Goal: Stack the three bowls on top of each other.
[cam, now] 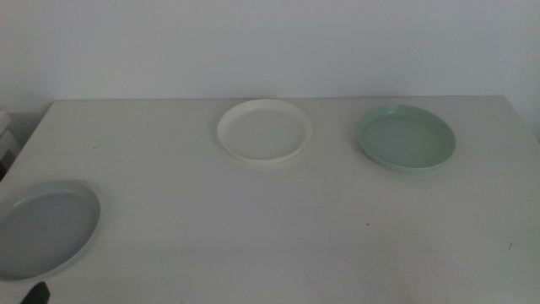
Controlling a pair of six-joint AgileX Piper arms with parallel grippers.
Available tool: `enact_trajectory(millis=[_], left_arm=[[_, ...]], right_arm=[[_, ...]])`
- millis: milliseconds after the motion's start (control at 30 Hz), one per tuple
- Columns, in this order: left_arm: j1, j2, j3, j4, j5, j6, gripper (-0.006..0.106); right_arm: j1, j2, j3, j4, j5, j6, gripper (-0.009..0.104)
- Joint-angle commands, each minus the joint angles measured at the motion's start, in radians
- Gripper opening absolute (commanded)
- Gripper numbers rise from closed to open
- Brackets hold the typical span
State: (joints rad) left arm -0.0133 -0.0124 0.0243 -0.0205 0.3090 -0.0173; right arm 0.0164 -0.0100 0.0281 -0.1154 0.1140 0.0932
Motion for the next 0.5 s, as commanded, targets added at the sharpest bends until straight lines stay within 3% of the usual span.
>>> enact_trajectory(millis=[0, 167, 467], left_arm=[[-0.002, 0.037, -0.074, -0.008, -0.085, -0.007, 0.104], [-0.002, 0.158, -0.236, -0.008, -0.048, -0.007, 0.104], [-0.002, 0.428, -0.614, -0.010, 0.225, -0.009, 0.104]], right_arm=[[-0.003, -0.027, -0.006, -0.010, -0.081, -0.002, 0.049], [-0.003, -0.027, -0.006, -0.010, -0.081, -0.002, 0.049], [-0.003, -0.027, -0.006, -0.010, -0.081, -0.002, 0.049]])
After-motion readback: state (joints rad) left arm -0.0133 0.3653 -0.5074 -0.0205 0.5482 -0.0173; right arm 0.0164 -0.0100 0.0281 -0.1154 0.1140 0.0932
